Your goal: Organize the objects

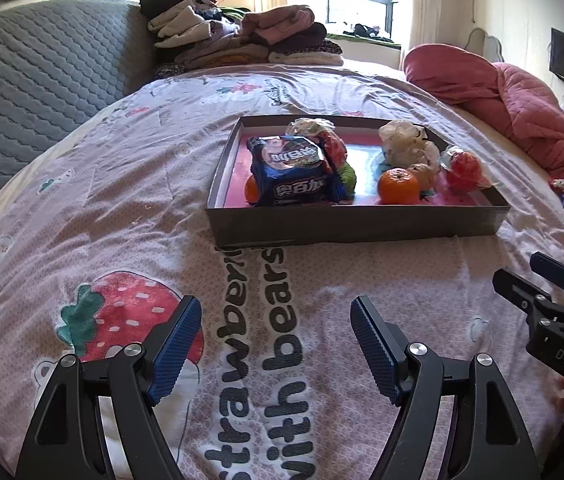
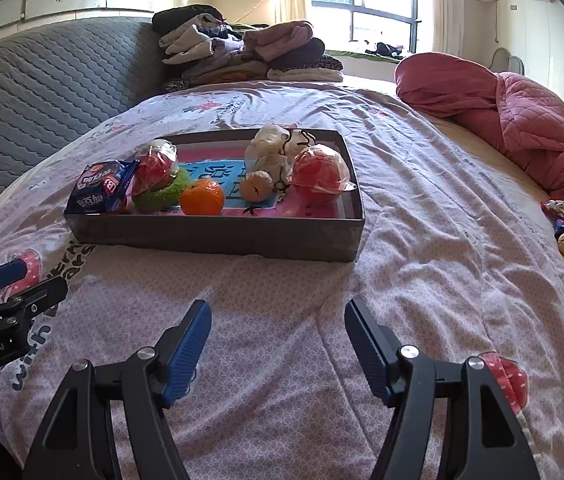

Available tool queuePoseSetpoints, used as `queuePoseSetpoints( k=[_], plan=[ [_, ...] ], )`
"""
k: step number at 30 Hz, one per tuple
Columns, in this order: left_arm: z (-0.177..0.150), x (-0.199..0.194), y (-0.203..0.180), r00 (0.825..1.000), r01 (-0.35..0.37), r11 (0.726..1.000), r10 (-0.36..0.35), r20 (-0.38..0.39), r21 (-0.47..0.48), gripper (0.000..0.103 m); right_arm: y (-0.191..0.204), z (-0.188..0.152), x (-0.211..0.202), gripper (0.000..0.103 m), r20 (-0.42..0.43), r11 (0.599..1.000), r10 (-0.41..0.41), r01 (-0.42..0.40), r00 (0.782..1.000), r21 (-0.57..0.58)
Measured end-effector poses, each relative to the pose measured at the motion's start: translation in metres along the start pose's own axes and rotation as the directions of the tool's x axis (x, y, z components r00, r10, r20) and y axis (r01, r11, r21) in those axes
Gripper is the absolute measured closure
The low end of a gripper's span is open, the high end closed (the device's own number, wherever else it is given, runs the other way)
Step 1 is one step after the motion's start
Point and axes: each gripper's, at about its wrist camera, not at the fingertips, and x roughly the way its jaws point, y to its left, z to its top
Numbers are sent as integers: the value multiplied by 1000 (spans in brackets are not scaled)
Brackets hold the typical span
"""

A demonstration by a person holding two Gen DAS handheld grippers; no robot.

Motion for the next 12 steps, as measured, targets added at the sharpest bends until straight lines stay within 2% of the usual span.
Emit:
queuePoseSetpoints(
  k=[5, 8, 12],
  plan=[
    [2, -1, 0, 1000, 22, 1000, -22, 20, 1, 25, 1, -1, 3, 34, -6, 1000, -3, 3, 1000, -6],
    [2, 2, 1, 999, 47, 999, -47, 6, -9, 25, 2, -2, 5, 34, -14, 1000, -3, 2, 1000, -8],
    [0, 7, 3, 1000, 27, 1000, -27, -12, -10, 25, 1, -2, 6, 34, -19, 1000, -2, 2, 1000, -7]
  ],
)
